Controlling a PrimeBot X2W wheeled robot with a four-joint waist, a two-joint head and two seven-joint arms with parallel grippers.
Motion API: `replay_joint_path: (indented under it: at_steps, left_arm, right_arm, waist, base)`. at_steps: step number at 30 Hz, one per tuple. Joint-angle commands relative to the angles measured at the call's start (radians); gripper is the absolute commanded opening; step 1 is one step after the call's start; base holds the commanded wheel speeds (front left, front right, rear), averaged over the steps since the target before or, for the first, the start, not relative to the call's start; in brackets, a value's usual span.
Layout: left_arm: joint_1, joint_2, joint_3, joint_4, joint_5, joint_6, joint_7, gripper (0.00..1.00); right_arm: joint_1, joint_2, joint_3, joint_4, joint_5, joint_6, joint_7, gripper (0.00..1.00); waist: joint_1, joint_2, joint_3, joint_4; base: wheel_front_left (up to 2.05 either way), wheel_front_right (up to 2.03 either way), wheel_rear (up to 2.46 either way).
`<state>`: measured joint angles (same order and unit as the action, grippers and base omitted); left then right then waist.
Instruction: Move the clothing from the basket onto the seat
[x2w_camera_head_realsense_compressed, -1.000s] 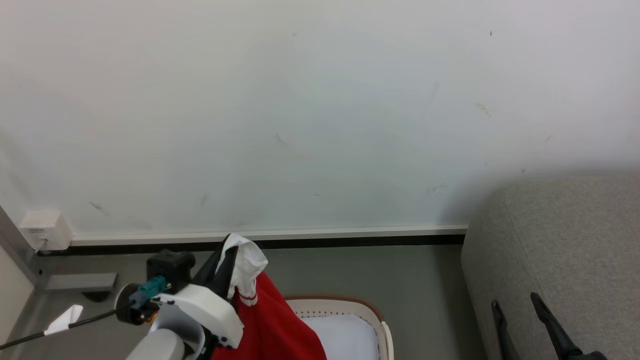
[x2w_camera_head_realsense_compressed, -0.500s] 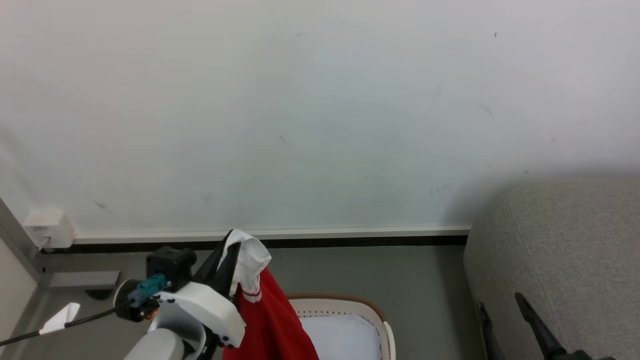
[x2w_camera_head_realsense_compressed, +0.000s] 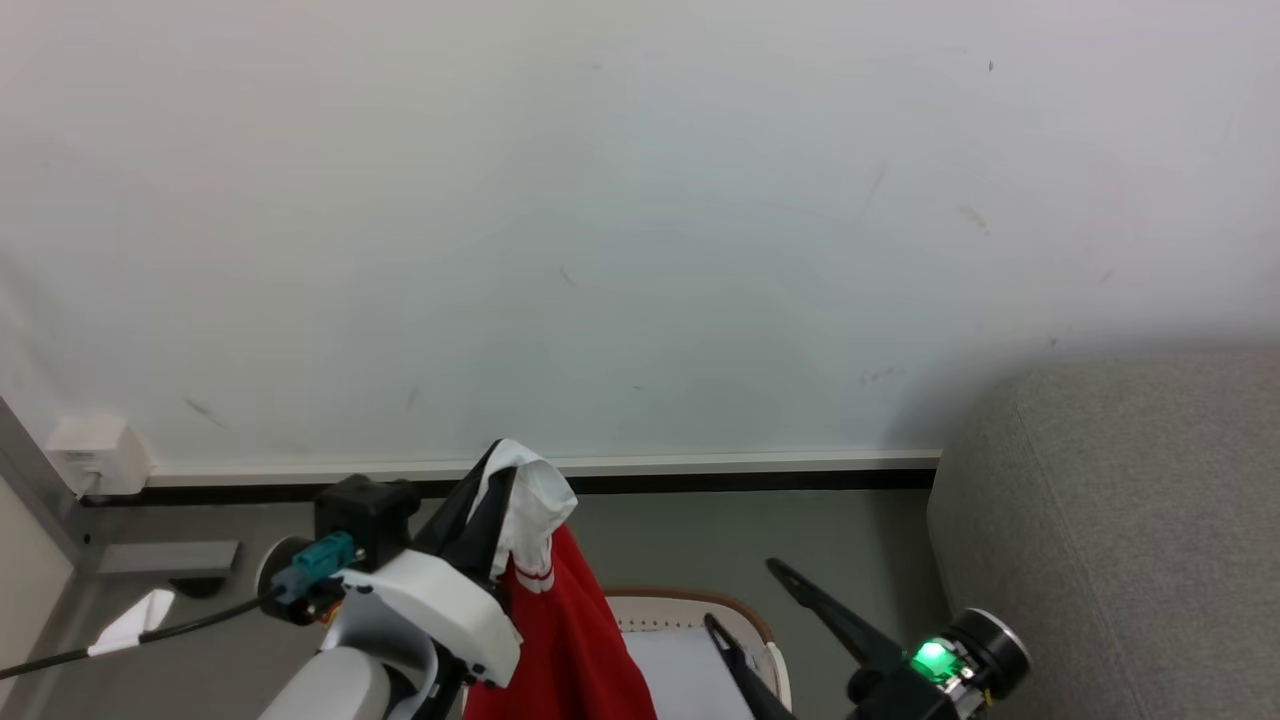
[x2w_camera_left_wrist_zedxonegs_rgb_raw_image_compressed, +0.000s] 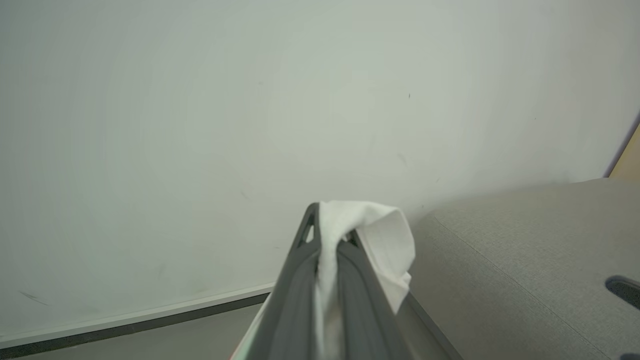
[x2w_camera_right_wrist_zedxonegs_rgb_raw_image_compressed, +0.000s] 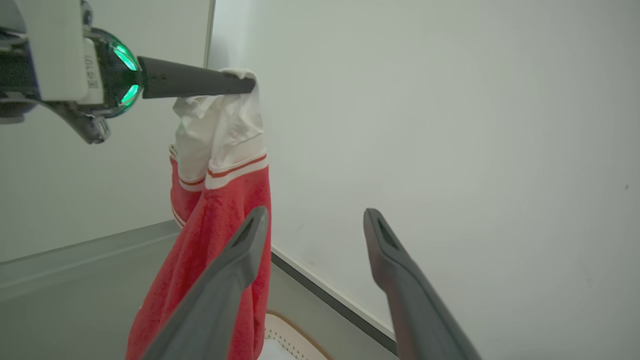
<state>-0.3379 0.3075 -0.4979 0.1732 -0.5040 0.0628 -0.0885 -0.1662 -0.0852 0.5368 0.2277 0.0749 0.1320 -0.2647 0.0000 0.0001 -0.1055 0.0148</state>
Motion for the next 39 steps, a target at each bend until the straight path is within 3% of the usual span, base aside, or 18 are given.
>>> replay_joint_path:
  at_steps: [1,6,16,28,39]
  left_arm:
    - [-0.004,0.004,-0.002,-0.01,-0.002,0.004,0.001,0.0]
    - [-0.012,-0.006,-0.017,-0.033,-0.007,-0.004,0.017,0.0]
    - [-0.036,-0.034,-0.07,-0.054,0.008,-0.019,0.039,0.0]
    - [-0.049,-0.077,-0.135,-0.11,-0.008,-0.047,0.07,0.0]
    - [-0.034,-0.08,-0.151,-0.162,-0.046,-0.058,0.103,0.0]
  right_arm:
    - [-0.032,-0.002,0.032,0.02,0.014,-0.002,0.0,1.0]
    - [-0.143,0.02,0.172,0.121,0.032,-0.002,0.0,1.0]
    - [-0.286,0.034,0.296,0.282,0.133,-0.002,0.0,1.0]
    - [-0.383,0.034,0.344,0.397,0.229,-0.002,0.0,1.0]
    - [-0.414,0.034,0.328,0.387,0.282,-0.002,0.0,1.0]
  waist:
    - [0.0,-0.0001,0.0,0.002]
    - [0.0,-0.0001,0.002,0.014]
    - [0.0,-0.0001,0.009,0.051]
    - [0.0,-0.0001,0.026,0.072]
    - [0.0,-0.0001,0.034,0.06]
  base:
    - [0.0,0.0,0.0]
    - [0.0,0.0,0.0]
    - [0.0,0.0,0.0]
    - [0.0,0.0,0.0]
    - [0.0,0.0,0.0]
